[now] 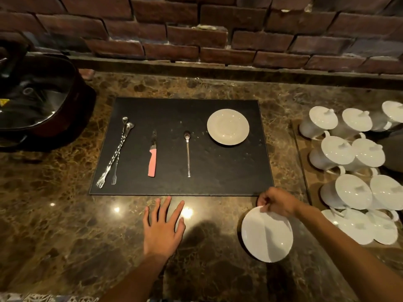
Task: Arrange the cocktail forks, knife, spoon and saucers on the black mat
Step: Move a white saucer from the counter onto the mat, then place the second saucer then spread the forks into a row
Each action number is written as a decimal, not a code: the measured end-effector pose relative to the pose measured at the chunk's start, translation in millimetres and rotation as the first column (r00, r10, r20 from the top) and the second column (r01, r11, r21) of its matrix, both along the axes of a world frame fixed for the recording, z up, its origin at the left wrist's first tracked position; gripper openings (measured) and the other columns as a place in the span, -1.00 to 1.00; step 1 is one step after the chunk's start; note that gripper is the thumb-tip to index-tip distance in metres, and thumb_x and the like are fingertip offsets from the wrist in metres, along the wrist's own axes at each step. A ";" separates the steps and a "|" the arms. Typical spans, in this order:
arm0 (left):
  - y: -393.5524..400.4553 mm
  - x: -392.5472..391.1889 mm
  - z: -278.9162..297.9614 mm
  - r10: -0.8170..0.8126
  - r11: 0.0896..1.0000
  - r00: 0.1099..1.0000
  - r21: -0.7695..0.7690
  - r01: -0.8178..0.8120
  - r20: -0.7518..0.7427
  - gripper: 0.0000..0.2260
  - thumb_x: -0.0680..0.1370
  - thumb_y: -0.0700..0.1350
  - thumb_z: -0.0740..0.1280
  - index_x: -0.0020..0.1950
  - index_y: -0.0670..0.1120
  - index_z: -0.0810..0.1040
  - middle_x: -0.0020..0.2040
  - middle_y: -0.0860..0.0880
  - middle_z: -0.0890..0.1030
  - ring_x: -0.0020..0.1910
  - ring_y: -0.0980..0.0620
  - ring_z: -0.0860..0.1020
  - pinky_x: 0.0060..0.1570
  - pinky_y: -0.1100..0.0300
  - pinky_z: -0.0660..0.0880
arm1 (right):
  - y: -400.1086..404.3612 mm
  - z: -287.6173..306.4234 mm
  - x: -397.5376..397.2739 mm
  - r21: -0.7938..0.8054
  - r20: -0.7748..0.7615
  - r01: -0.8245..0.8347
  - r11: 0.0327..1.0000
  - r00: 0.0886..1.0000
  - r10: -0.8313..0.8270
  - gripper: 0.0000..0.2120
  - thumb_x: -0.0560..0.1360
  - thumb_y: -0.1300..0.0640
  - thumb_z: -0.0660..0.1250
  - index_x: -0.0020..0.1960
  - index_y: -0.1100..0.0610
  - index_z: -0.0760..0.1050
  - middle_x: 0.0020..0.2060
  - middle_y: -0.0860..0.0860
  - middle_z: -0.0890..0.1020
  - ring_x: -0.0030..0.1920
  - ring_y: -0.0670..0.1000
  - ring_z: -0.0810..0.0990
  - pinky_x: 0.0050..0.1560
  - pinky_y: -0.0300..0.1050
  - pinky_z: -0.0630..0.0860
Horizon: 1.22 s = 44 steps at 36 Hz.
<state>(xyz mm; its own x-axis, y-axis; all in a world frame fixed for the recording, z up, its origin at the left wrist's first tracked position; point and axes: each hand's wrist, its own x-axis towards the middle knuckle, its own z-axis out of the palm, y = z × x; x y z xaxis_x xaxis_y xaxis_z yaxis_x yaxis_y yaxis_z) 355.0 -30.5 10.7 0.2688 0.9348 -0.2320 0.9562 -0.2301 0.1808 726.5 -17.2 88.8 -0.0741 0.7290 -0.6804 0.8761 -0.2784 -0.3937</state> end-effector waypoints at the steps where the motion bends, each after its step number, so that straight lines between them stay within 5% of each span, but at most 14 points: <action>1: 0.1 0.9 0.1 0.000 1.000 1.000 -0.005 0.000 -0.002 -0.52 0.61 0.17 0.04 0.54 0.25 0.33 0.57 -0.07 0.39 0.58 -0.19 0.29 0.52 -0.29 0.19 | 3.3 0.2 0.2 0.020 -0.031 0.058 0.998 0.998 -0.058 -0.95 0.46 0.25 0.44 -0.13 0.12 0.62 -0.15 0.06 0.66 -0.11 0.03 0.60 0.02 -0.08 0.54; 6: 1.0 2.8 0.9 0.002 1.000 1.000 -0.024 -0.002 0.004 -0.53 0.60 0.16 0.07 0.51 0.25 0.38 0.54 -0.06 0.42 0.56 -0.18 0.32 0.52 -0.23 0.10 | 27.5 -4.8 -3.6 0.143 -0.115 0.377 0.915 0.925 -0.363 -0.99 0.48 0.24 0.43 -0.10 0.16 0.62 -0.22 0.08 0.64 -0.17 0.00 0.57 -0.03 -0.03 0.54; 13: 2.7 1.1 -3.7 0.006 0.998 1.000 -0.063 -0.005 0.020 -0.56 0.66 0.19 -0.02 0.52 0.27 0.34 0.52 -0.06 0.45 0.54 -0.16 0.27 0.50 -0.24 0.12 | 70.3 -20.8 -8.2 0.146 -0.240 0.775 0.614 0.630 -0.738 -0.87 0.48 0.24 0.43 -0.24 0.16 0.61 -0.27 0.13 0.64 -0.19 0.07 0.58 -0.01 0.08 0.58; 20: 2.6 -3.1 -7.5 -0.002 0.993 1.000 -0.120 0.002 -0.002 -0.51 0.66 0.23 -0.14 0.55 0.27 0.27 0.53 -0.06 0.43 0.53 -0.19 0.29 0.49 -0.23 0.11 | 96.7 -33.0 -18.8 0.092 -0.261 0.869 0.485 0.492 -0.831 -0.82 0.45 0.26 0.46 -0.32 0.13 0.61 -0.30 0.07 0.65 -0.20 0.06 0.60 -0.03 0.08 0.60; 28: 5.0 -1.7 -3.1 0.010 0.978 1.000 -0.208 -0.010 -0.002 -0.51 0.66 0.23 -0.15 0.53 0.26 0.32 0.52 -0.06 0.45 0.53 -0.18 0.29 0.48 -0.25 0.14 | 91.2 -37.4 -24.9 0.117 -0.267 0.870 0.479 0.492 -0.829 -0.89 0.38 0.23 0.51 -0.24 0.11 0.59 -0.18 0.10 0.67 -0.14 0.07 0.62 -0.06 0.06 0.62; 33: 2.5 -3.2 0.7 -0.001 0.972 1.000 -0.234 0.002 0.006 -0.52 0.66 0.20 -0.10 0.52 0.24 0.35 0.52 -0.08 0.45 0.52 -0.23 0.37 0.47 -0.27 0.17 | 77.6 -30.2 -30.0 0.258 -0.207 0.798 0.544 0.596 -0.776 -0.76 0.39 0.13 0.53 -0.01 0.11 0.55 -0.16 0.01 0.62 -0.10 0.05 0.60 -0.03 -0.02 0.56; 37: 2.7 -4.5 5.7 -0.027 0.983 1.000 -0.180 0.028 0.006 -0.54 0.60 0.17 0.09 0.51 0.23 0.36 0.51 -0.07 0.47 0.51 -0.22 0.39 0.46 -0.25 0.12 | 63.4 -15.5 -51.3 0.372 -0.210 0.706 0.602 0.696 -0.687 -0.82 0.43 0.10 0.48 -0.02 0.10 0.56 -0.22 -0.04 0.61 -0.18 0.00 0.59 -0.10 -0.10 0.52; 44: 7.5 -11.2 20.3 -0.054 0.978 0.996 -0.197 0.066 0.069 -0.55 0.49 0.14 0.27 0.39 0.28 0.51 0.42 -0.01 0.56 0.43 -0.14 0.50 0.40 -0.19 0.23 | 48.5 18.2 -128.8 0.340 -0.267 0.614 0.713 0.790 -0.553 -0.90 0.43 0.08 0.49 -0.11 0.05 0.60 -0.26 -0.08 0.63 -0.21 -0.12 0.58 -0.13 -0.24 0.44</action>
<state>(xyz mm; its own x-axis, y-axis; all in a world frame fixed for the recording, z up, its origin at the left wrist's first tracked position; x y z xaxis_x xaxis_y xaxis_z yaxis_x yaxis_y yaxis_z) 343.8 -23.0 31.0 0.3429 0.8534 -0.3927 0.9271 -0.2401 0.2878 597.6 31.3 107.0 0.3872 0.8545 -0.3463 0.5201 -0.5125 -0.6833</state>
